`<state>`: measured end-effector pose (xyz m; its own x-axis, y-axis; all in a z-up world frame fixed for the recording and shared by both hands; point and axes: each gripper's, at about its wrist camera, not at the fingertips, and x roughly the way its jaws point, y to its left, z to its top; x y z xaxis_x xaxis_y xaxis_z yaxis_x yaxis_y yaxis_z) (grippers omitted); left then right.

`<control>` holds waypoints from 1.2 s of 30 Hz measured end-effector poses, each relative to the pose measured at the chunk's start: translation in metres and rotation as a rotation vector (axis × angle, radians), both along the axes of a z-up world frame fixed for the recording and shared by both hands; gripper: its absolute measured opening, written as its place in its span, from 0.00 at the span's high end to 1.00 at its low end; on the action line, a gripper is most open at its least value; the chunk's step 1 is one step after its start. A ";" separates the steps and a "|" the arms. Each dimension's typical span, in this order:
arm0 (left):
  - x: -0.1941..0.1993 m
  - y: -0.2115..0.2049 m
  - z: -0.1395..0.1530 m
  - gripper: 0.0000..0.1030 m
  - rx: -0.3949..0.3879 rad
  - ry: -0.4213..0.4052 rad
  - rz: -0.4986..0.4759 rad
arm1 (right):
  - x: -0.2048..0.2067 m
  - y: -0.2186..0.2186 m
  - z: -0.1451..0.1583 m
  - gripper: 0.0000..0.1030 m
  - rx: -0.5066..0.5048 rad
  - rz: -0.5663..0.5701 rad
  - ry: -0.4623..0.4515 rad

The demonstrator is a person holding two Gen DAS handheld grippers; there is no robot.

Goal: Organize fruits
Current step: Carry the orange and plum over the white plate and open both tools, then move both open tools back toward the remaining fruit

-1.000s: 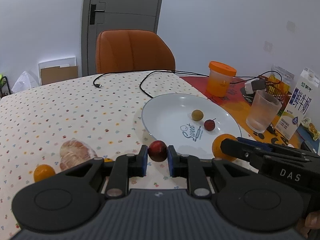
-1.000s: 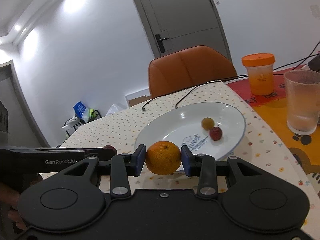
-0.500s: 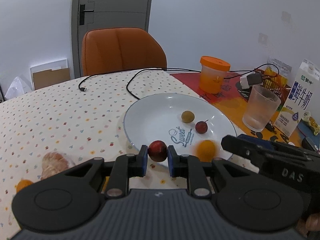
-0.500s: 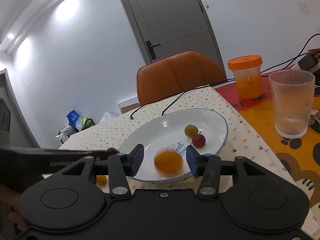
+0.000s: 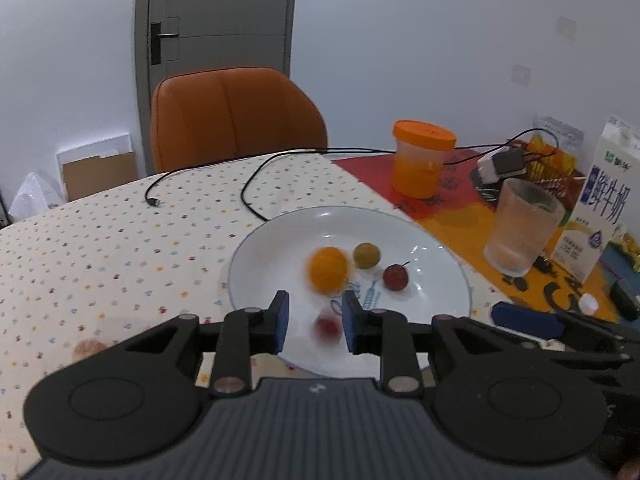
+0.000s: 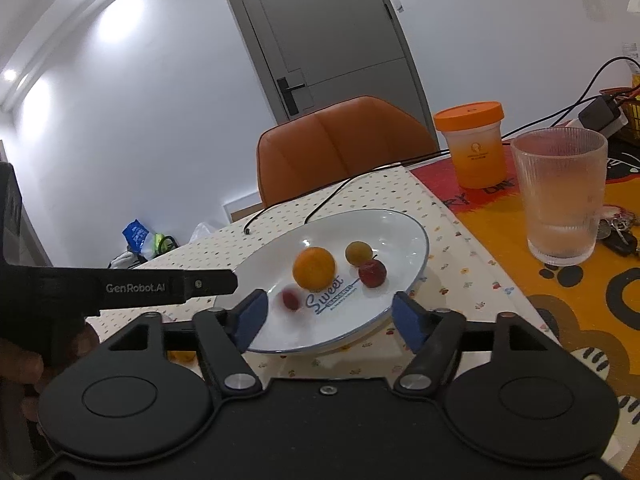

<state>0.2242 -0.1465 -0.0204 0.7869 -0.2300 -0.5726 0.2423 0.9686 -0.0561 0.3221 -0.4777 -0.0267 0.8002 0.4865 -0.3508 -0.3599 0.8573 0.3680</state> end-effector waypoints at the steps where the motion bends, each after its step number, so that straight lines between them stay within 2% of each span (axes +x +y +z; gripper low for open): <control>1: 0.000 0.001 0.000 0.69 -0.003 0.006 0.000 | 0.000 0.000 0.000 0.28 -0.002 -0.002 0.000; 3: -0.003 0.004 0.000 0.50 -0.006 0.010 -0.003 | 0.000 0.001 0.001 0.26 -0.008 -0.003 -0.004; 4: -0.005 0.006 0.000 0.44 0.000 0.004 -0.003 | 0.000 0.002 0.001 0.25 -0.012 -0.003 -0.004; 6: -0.009 0.007 0.000 0.26 0.020 -0.016 0.007 | 0.000 0.004 0.002 0.19 -0.017 -0.002 -0.005; 8: -0.013 0.010 0.000 0.21 0.032 -0.028 0.024 | -0.001 0.004 0.003 0.12 -0.016 -0.003 -0.006; 9: -0.013 0.013 0.000 0.20 0.031 -0.025 0.031 | -0.001 0.005 0.003 0.07 -0.014 -0.005 -0.004; 20: -0.024 0.045 0.000 0.14 0.016 -0.012 0.124 | -0.002 0.011 0.005 0.00 -0.017 -0.013 0.004; 36: -0.049 0.084 0.009 0.12 -0.002 -0.027 0.212 | -0.018 0.041 0.017 0.00 -0.038 0.060 -0.016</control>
<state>0.1752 -0.0622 -0.0117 0.8331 -0.0587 -0.5500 0.0344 0.9979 -0.0544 0.3044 -0.4364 -0.0100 0.7753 0.5206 -0.3576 -0.4170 0.8472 0.3293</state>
